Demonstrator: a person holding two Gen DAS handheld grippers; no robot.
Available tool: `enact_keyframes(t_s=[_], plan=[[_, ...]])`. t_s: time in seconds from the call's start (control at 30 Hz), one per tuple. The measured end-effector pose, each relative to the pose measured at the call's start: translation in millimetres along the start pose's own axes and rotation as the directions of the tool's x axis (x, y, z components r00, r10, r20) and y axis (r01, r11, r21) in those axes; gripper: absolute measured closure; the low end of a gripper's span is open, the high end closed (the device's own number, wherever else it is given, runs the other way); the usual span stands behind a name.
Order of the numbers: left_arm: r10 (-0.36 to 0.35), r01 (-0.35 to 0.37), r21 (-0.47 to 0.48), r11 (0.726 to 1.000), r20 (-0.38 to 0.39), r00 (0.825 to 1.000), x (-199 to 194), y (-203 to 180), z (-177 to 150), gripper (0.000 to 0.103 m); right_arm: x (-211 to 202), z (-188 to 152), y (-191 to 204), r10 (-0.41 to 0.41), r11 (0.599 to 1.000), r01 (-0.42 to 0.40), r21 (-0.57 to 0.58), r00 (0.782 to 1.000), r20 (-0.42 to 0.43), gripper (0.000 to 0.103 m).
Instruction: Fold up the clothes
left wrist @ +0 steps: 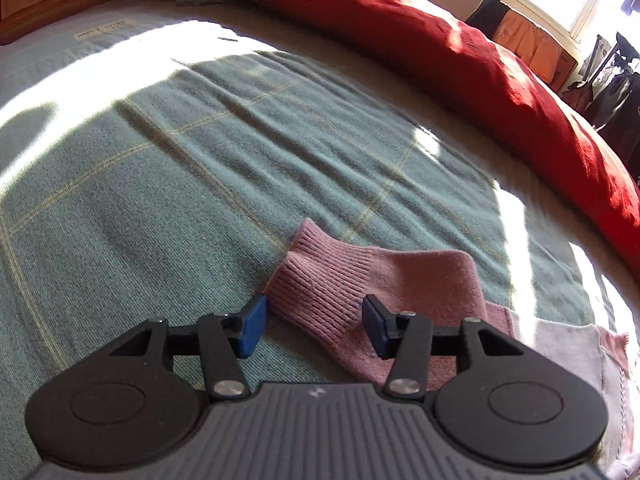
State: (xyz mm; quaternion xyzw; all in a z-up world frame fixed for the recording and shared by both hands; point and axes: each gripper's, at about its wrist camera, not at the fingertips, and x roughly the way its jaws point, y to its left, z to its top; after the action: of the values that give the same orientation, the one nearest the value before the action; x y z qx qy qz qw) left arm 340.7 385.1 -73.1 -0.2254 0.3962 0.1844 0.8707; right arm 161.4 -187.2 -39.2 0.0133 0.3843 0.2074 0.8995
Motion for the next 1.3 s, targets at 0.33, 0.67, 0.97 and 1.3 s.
enact_keyframes(t_s=[0.33,0.67,0.97,1.3], plan=[[0.154,-0.176,0.132,0.976,0.159,0.975,-21,-20,1,0.091,-5,3,1,-0.015,1.000,0.015,-0.014,1.000,0.008,0.018],[0.184,-0.202,0.143,0.969,0.131,0.974,-32,-10,-6,0.075,-9,-1,-1,-0.010,1.000,0.010,-0.003,1.000,0.014,0.018],[0.101,-0.117,0.254,0.960,0.078,0.992,-55,-30,-32,0.059,-23,-8,-5,-0.024,1.000,0.024,0.002,0.999,0.023,0.016],[-0.103,0.165,0.584,0.795,-0.139,0.985,-92,-142,-129,0.041,-47,-28,-14,-0.061,0.998,0.061,0.015,0.998,0.025,0.015]])
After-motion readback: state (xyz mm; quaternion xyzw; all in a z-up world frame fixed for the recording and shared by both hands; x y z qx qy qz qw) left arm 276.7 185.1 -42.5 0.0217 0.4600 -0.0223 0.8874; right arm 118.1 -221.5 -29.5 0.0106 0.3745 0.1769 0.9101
